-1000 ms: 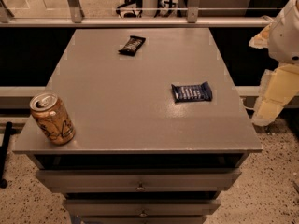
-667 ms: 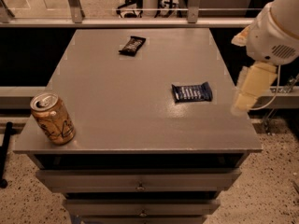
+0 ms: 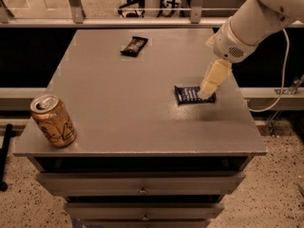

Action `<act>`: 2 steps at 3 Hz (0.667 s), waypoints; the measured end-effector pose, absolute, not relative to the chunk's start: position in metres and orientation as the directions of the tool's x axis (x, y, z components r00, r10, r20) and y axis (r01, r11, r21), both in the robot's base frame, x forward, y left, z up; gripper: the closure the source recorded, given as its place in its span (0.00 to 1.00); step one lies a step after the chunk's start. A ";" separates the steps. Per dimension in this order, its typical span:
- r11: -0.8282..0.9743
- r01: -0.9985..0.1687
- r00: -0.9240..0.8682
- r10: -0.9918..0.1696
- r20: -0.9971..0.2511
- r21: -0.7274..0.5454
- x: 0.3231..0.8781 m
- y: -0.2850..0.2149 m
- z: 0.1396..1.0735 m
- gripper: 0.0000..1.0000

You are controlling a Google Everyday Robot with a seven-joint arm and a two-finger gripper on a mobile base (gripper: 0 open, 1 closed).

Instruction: Pick rxbar blueberry

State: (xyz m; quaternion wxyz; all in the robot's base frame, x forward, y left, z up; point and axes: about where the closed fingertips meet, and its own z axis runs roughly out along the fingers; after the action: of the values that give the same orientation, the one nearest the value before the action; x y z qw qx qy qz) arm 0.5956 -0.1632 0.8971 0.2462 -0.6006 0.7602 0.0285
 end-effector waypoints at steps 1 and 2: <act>0.304 -0.931 -0.181 -0.864 -0.469 -0.201 0.620 -0.162 0.864 0.00; 0.317 -0.932 -0.196 -0.850 -0.489 -0.178 0.625 -0.165 0.850 0.00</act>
Offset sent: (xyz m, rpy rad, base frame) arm 0.0344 -0.0086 -0.0609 0.1345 0.0615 -0.0382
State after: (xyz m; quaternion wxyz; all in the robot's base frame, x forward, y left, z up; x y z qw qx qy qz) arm 0.6247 -0.1649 0.8502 0.2582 -0.5789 0.7694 0.0788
